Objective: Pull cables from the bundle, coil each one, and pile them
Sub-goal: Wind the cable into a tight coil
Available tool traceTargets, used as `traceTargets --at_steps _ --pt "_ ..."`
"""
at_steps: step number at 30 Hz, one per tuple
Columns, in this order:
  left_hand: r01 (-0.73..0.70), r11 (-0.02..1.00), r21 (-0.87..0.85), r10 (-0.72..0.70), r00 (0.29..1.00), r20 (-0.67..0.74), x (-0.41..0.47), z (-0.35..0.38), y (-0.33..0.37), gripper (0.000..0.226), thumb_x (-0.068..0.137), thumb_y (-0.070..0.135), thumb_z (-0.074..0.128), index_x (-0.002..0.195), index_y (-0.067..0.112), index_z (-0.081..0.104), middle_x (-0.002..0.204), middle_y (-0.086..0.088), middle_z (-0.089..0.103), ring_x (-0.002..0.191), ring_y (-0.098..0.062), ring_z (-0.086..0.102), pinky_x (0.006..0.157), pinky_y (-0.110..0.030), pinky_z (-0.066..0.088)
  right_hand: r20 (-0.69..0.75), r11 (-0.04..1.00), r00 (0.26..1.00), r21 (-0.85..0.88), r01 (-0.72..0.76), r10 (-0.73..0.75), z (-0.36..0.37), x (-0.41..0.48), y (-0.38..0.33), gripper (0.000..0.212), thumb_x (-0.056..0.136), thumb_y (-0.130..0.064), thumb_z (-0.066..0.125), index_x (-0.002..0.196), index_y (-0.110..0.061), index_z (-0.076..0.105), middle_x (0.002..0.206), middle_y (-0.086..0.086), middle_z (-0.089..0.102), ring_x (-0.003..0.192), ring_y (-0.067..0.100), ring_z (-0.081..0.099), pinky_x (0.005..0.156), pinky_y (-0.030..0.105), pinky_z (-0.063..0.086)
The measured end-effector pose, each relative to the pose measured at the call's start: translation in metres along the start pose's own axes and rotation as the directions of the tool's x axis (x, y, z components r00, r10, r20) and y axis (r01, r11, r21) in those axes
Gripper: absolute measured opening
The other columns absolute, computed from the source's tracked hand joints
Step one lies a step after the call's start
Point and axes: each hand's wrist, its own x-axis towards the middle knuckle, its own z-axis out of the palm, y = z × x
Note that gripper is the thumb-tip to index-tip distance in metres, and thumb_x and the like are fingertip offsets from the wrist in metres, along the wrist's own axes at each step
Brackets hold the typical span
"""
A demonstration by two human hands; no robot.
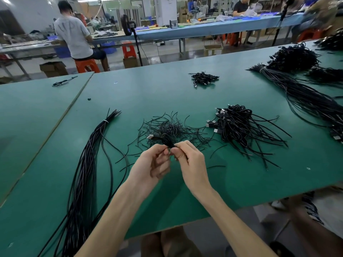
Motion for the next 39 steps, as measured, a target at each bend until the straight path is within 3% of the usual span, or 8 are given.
traceTargets --at_steps 4,9,11,14,18,25,31,39 --pt "-0.148 0.965 0.215 0.142 0.989 0.044 -0.005 -0.010 0.010 0.023 0.091 0.026 0.059 0.071 0.016 0.052 0.062 0.001 0.030 0.042 -0.012 0.024 0.067 -0.040 0.011 -0.014 1.000 1.000 -0.026 0.005 -0.006 -0.001 0.001 0.000 0.027 0.096 -0.044 0.061 0.110 -0.023 0.072 0.102 -0.015 0.063 0.103 0.012 0.053 0.093 0.034 0.046" --pt "-0.497 0.793 0.352 0.530 0.848 0.003 -0.005 -0.014 0.022 0.026 0.100 0.023 0.057 0.076 0.017 0.053 0.065 -0.002 0.046 0.052 -0.021 0.045 0.054 -0.027 0.038 -0.155 0.995 0.983 -0.001 -0.101 0.100 -0.004 0.001 0.003 0.025 0.094 -0.049 0.066 0.106 -0.027 0.061 0.098 -0.013 0.057 0.100 0.010 0.051 0.086 0.021 0.041" --pt "-0.627 0.587 0.512 0.695 0.714 0.078 -0.007 -0.012 0.027 0.026 0.102 0.023 0.056 0.078 0.015 0.052 0.064 0.001 0.051 0.054 -0.024 0.049 0.055 -0.024 0.041 -0.101 0.975 0.977 0.138 -0.174 0.188 -0.004 0.003 0.002 0.026 0.096 -0.053 0.057 0.093 -0.027 0.064 0.084 -0.010 0.065 0.082 0.007 0.058 0.075 0.028 0.047" --pt "-0.633 0.010 0.774 0.752 0.515 0.412 -0.010 -0.013 0.025 0.019 0.105 0.021 0.052 0.086 0.017 0.055 0.075 0.007 0.053 0.063 -0.019 0.049 0.059 -0.024 0.040 0.048 0.914 0.968 0.322 -0.249 0.247 -0.003 0.004 0.001 0.050 0.097 -0.065 0.045 0.075 -0.028 0.069 0.073 0.005 0.070 0.067 0.015 0.064 0.071 0.037 0.053" --pt "-0.479 -0.363 0.799 0.637 0.498 0.588 -0.006 -0.024 0.011 0.024 0.106 0.021 0.048 0.090 0.009 0.060 0.082 0.001 0.054 0.066 -0.023 0.050 0.063 -0.035 0.048 0.092 0.878 0.958 0.385 -0.285 0.271 -0.004 0.003 0.000 0.058 0.096 -0.073 0.040 0.078 -0.030 0.075 0.074 0.001 0.072 0.072 0.013 0.065 0.071 0.026 0.054" --pt "-0.459 -0.196 0.866 0.615 0.630 0.474 -0.003 -0.042 0.002 0.024 0.105 0.027 0.047 0.086 0.014 0.054 0.079 0.007 0.051 0.065 -0.018 0.045 0.057 -0.038 0.046 0.289 0.915 0.937 0.290 -0.281 0.196 -0.006 0.005 0.000 0.018 0.097 -0.030 0.070 0.099 -0.013 0.070 0.077 -0.013 0.072 0.074 -0.001 0.065 0.071 0.015 0.049" --pt "-0.518 0.241 0.821 0.633 0.725 0.271 -0.007 -0.026 -0.002 0.027 0.102 0.021 0.058 0.076 0.024 0.056 0.060 0.015 0.052 0.055 -0.008 0.039 0.052 -0.018 0.031 0.325 0.934 0.932 0.255 -0.251 0.162 -0.008 0.006 -0.002 0.013 0.093 -0.013 0.074 0.101 -0.016 0.064 0.090 -0.011 0.065 0.077 0.001 0.056 0.073 0.020 0.046" --pt "-0.416 0.742 0.526 0.422 0.899 0.116 -0.013 -0.002 -0.005 0.032 0.103 0.011 0.057 0.071 0.006 0.060 0.051 -0.003 0.044 0.038 -0.021 0.040 0.044 -0.024 0.033 0.111 0.946 0.985 0.285 -0.157 0.130 -0.004 0.004 0.000 0.029 0.088 -0.003 0.077 0.090 -0.025 0.058 0.088 0.000 0.060 0.076 0.013 0.053 0.071 0.025 0.044"
